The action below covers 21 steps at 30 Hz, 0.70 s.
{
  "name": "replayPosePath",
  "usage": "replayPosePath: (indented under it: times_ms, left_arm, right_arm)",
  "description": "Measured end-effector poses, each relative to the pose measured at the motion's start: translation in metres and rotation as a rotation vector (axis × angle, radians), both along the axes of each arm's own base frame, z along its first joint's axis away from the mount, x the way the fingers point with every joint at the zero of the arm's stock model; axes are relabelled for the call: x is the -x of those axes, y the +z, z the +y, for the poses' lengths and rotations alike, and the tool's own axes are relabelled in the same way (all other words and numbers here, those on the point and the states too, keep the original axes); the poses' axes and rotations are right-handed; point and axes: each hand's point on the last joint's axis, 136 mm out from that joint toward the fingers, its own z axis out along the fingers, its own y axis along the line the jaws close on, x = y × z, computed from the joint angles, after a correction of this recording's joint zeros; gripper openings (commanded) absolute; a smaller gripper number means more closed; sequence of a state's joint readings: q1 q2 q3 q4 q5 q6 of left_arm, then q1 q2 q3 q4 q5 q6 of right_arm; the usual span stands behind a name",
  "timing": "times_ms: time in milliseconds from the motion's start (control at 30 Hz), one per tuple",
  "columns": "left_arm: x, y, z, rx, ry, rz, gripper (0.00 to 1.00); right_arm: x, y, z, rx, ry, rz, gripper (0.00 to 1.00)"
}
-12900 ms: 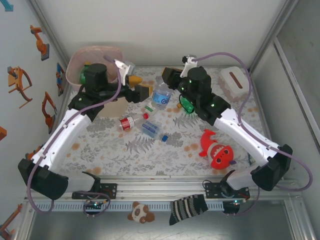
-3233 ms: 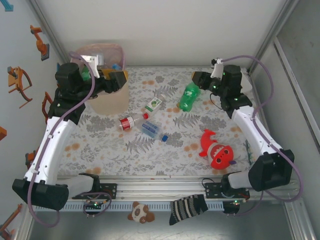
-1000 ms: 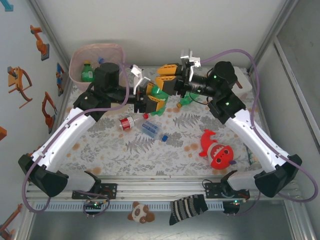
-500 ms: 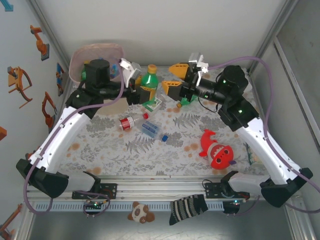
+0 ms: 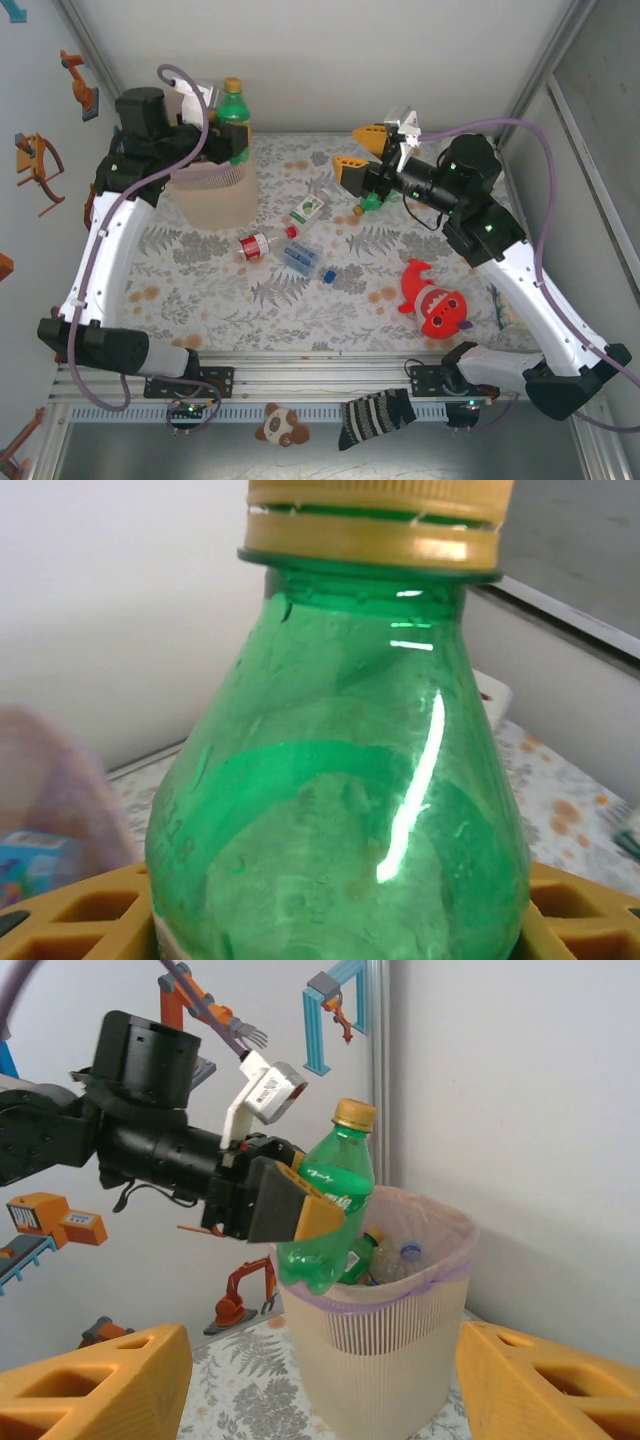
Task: Put the plastic bottles in the bin
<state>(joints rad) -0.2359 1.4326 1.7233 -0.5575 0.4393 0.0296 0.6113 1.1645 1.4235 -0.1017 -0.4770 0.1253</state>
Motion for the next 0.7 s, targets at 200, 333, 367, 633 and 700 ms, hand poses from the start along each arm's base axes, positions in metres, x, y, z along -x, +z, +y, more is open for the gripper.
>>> replayPosePath:
  times_ms: [200, 333, 367, 633, 700]
  left_arm:
    - [-0.046, -0.024, 0.036, -0.044, 0.168, 0.062, 0.51]
    - [-0.072, -0.036, 0.056, -0.053, 0.244, 0.110, 0.51]
    - [-0.078, -0.038, 0.061, -0.055, 0.259, 0.122, 0.51]
    - [-0.106, -0.080, 0.074, -0.104, 0.293, 0.284, 0.50]
    - [-0.108, -0.095, 0.074, -0.124, 0.292, 0.342, 0.49]
  right_arm:
    - [0.000, 0.000, 0.000, 0.002, 0.000, -0.003, 0.69]
    - [0.000, 0.000, 0.000, 0.003, 0.000, -0.006, 0.69]
    - [0.000, 0.000, 0.000, 0.004, -0.001, -0.006, 0.69]
    - [-0.002, -0.005, 0.000, 0.020, -0.009, 0.007, 0.69]
    - [-0.002, -0.005, -0.001, 0.020, -0.012, 0.006, 0.69]
